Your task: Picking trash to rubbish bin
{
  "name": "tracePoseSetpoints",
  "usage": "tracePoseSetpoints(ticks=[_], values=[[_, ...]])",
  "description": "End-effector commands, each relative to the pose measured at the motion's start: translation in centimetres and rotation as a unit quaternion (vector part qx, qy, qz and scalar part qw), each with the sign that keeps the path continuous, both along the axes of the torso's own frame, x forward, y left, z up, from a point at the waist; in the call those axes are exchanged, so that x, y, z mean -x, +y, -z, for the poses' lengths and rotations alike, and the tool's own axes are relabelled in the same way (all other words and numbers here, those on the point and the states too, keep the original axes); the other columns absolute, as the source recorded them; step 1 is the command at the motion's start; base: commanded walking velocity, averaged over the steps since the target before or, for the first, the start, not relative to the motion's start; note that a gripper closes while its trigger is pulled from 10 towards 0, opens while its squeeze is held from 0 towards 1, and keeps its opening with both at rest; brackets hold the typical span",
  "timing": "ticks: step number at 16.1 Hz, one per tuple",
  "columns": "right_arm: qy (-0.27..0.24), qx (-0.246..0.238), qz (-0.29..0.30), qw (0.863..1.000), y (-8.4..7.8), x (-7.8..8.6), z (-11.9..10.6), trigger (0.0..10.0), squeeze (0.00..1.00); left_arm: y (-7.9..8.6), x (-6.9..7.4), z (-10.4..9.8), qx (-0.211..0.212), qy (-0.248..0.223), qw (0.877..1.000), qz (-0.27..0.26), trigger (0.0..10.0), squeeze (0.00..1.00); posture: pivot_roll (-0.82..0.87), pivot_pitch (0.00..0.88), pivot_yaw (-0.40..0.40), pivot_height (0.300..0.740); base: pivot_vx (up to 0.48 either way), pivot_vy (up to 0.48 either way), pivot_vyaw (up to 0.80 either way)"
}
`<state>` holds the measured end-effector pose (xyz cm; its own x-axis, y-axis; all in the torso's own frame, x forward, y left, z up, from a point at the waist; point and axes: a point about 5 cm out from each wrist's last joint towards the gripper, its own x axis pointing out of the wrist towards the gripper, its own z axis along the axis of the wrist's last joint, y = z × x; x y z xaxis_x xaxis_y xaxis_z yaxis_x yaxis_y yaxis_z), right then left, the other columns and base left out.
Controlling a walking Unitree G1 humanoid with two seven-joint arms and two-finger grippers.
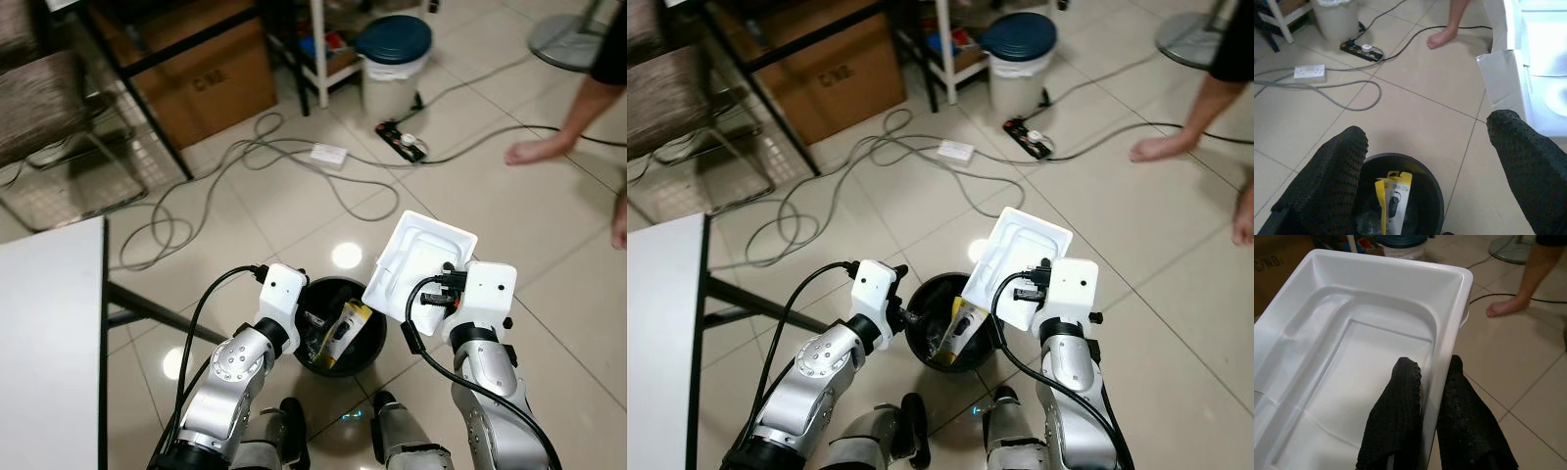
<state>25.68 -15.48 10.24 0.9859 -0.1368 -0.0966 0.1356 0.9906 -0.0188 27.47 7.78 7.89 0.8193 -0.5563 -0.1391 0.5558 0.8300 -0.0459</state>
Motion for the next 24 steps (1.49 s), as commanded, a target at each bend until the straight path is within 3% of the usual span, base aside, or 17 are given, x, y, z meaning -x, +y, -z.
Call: tracePoseSetpoints(ticks=[1,20,24], values=[[0.009,-0.003,0.0,1.0,0.2,0.4,0.4,10.0,0.0,0.4,0.4,0.5,-0.009,0.012,1.0,-0.001,10.0,0.0,-0.07,0.286,0.133,0.74,0.0,0.0,-0.77],[0.006,-0.012,-0.005,1.0,0.8,0.4,0.4,10.0,0.0,0.9,0.6,0.5,-0.013,0.016,1.0,-0.005,10.0,0.0,-0.05,0.305,0.14,0.74,0.0,0.0,-0.03],[0.009,-0.018,-0.01,1.0,1.4,0.5,0.7,10.0,0.0,2.6,0.3,0.6,-0.029,0.017,0.999,-0.026,10.0,0.0,-0.03,0.325,0.149,0.74,0.0,0.0,0.0]])
